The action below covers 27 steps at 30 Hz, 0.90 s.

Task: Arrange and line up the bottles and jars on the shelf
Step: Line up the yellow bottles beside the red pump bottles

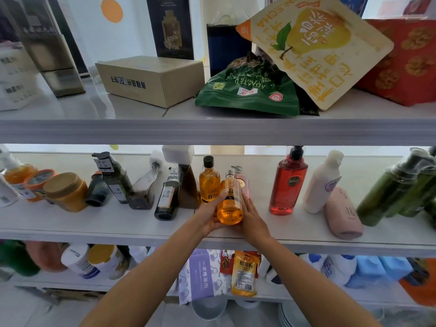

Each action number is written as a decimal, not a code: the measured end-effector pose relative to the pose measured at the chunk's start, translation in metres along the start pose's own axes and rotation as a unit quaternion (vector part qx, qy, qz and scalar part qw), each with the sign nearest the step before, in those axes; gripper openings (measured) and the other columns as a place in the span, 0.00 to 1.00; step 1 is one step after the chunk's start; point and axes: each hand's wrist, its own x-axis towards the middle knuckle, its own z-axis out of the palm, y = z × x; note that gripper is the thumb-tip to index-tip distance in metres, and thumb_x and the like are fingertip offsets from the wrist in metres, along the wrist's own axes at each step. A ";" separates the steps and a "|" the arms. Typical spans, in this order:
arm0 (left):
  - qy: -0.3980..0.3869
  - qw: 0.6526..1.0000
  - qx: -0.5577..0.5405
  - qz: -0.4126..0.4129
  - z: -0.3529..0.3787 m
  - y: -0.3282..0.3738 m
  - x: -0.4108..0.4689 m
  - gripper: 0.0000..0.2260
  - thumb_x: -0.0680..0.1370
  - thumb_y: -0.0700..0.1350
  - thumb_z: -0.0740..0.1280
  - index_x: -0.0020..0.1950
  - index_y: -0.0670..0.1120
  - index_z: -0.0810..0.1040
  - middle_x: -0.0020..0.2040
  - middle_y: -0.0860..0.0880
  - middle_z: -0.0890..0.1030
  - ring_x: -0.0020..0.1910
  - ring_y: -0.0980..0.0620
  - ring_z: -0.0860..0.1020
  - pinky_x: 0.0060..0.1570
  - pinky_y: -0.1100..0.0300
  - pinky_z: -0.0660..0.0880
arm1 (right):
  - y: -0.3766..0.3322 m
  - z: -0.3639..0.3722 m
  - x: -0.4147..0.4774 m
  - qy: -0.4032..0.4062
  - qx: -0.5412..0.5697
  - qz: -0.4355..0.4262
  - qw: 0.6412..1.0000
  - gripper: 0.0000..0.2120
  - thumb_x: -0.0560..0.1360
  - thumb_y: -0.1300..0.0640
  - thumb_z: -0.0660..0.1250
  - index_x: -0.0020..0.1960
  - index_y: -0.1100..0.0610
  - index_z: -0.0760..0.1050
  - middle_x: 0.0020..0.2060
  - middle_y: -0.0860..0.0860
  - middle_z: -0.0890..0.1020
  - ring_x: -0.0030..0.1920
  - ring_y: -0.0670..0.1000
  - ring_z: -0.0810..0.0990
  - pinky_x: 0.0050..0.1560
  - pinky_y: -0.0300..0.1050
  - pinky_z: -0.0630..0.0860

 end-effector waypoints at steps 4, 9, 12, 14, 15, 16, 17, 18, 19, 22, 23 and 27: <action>0.003 1.000 0.005 0.006 0.000 0.000 0.005 0.25 0.73 0.53 0.70 0.66 0.42 0.73 0.56 0.40 0.82 0.53 0.42 0.81 0.47 0.48 0.80 | 0.006 -0.004 -0.004 -0.004 -0.017 -0.018 1.000 0.44 0.74 0.43 0.65 0.77 0.54 0.39 0.78 0.47 0.44 0.78 0.52 0.46 0.70 0.50 0.65; 0.009 1.000 0.008 0.014 0.000 -0.002 0.008 0.24 0.73 0.53 0.70 0.65 0.43 0.73 0.56 0.40 0.82 0.52 0.43 0.81 0.46 0.50 0.80 | -0.002 0.001 0.007 -0.020 -0.061 -0.012 0.998 0.53 0.69 0.37 0.67 0.77 0.53 0.36 0.77 0.50 0.38 0.77 0.60 0.43 0.76 0.54 0.52; 0.009 1.000 0.007 0.013 -0.001 -0.003 0.008 0.23 0.74 0.53 0.70 0.64 0.43 0.73 0.56 0.41 0.82 0.53 0.43 0.81 0.50 0.48 0.79 | -0.010 0.008 0.008 -0.024 0.020 0.034 0.999 0.55 0.67 0.36 0.69 0.77 0.51 0.35 0.77 0.51 0.37 0.77 0.60 0.40 0.76 0.55 0.50; 0.011 1.000 0.015 0.017 -0.001 -0.003 0.009 0.22 0.73 0.53 0.70 0.63 0.44 0.73 0.55 0.42 0.82 0.52 0.44 0.82 0.50 0.49 0.80 | -0.014 0.013 0.006 0.015 0.091 0.047 0.995 0.53 0.67 0.40 0.71 0.77 0.48 0.37 0.77 0.51 0.42 0.77 0.59 0.48 0.75 0.56 0.56; 0.014 1.000 0.019 0.018 -0.001 -0.003 0.010 0.22 0.73 0.53 0.70 0.63 0.44 0.73 0.54 0.42 0.82 0.52 0.44 0.82 0.50 0.49 0.80 | -0.016 0.014 0.005 0.037 0.119 0.056 0.991 0.53 0.67 0.42 0.72 0.77 0.48 0.37 0.77 0.51 0.46 0.75 0.58 0.53 0.73 0.56 0.61; 0.016 0.999 0.023 0.020 -0.002 -0.003 0.011 0.22 0.73 0.54 0.71 0.63 0.45 0.73 0.54 0.42 0.83 0.52 0.44 0.82 0.49 0.49 0.80 | -0.016 0.015 0.004 0.052 0.128 0.062 0.989 0.53 0.67 0.44 0.72 0.77 0.48 0.38 0.77 0.51 0.49 0.74 0.57 0.58 0.71 0.55 0.65; 0.019 0.999 0.026 0.021 -0.001 -0.003 0.011 0.23 0.73 0.54 0.71 0.63 0.45 0.74 0.54 0.43 0.83 0.51 0.44 0.82 0.49 0.49 0.80 | -0.016 0.014 0.004 0.059 0.115 0.064 0.990 0.53 0.66 0.46 0.73 0.77 0.48 0.38 0.77 0.50 0.49 0.72 0.56 0.60 0.68 0.53 0.68; 0.022 0.999 0.028 0.022 -0.001 -0.003 0.011 0.23 0.72 0.54 0.71 0.63 0.45 0.74 0.53 0.43 0.83 0.51 0.44 0.82 0.48 0.49 0.80 | -0.014 0.014 0.003 0.062 0.092 0.063 0.992 0.53 0.67 0.47 0.72 0.77 0.48 0.39 0.77 0.50 0.48 0.71 0.56 0.61 0.66 0.52 0.70; 0.025 0.999 0.028 0.022 0.000 -0.004 0.011 0.24 0.72 0.54 0.72 0.64 0.45 0.74 0.54 0.43 0.83 0.51 0.44 0.82 0.48 0.49 0.80 | -0.012 0.013 0.002 0.063 0.070 0.063 0.994 0.52 0.67 0.48 0.72 0.77 0.48 0.39 0.77 0.50 0.48 0.71 0.56 0.61 0.64 0.51 0.70; 0.034 0.999 0.017 0.024 0.004 -0.008 0.013 0.25 0.72 0.53 0.72 0.66 0.45 0.73 0.56 0.42 0.82 0.53 0.42 0.82 0.43 0.48 0.81 | -0.002 0.011 -0.003 0.071 0.033 0.066 0.995 0.51 0.67 0.48 0.73 0.77 0.49 0.42 0.77 0.51 0.49 0.72 0.58 0.60 0.65 0.51 0.69; 0.039 0.999 0.014 0.027 0.005 -0.009 0.015 0.25 0.72 0.52 0.73 0.66 0.46 0.72 0.57 0.41 0.82 0.53 0.42 0.82 0.43 0.48 0.81 | 0.001 0.010 -0.006 0.075 0.029 0.073 0.994 0.51 0.67 0.47 0.73 0.78 0.49 0.43 0.77 0.51 0.49 0.72 0.58 0.59 0.66 0.51 0.68; 0.057 0.998 0.015 0.029 0.013 -0.017 0.019 0.19 0.73 0.50 0.72 0.61 0.48 0.73 0.50 0.45 0.83 0.46 0.44 0.83 0.37 0.51 0.81 | 0.014 0.008 -0.015 0.090 0.018 0.091 0.992 0.49 0.68 0.43 0.72 0.78 0.54 0.46 0.77 0.53 0.51 0.76 0.57 0.53 0.71 0.51 0.63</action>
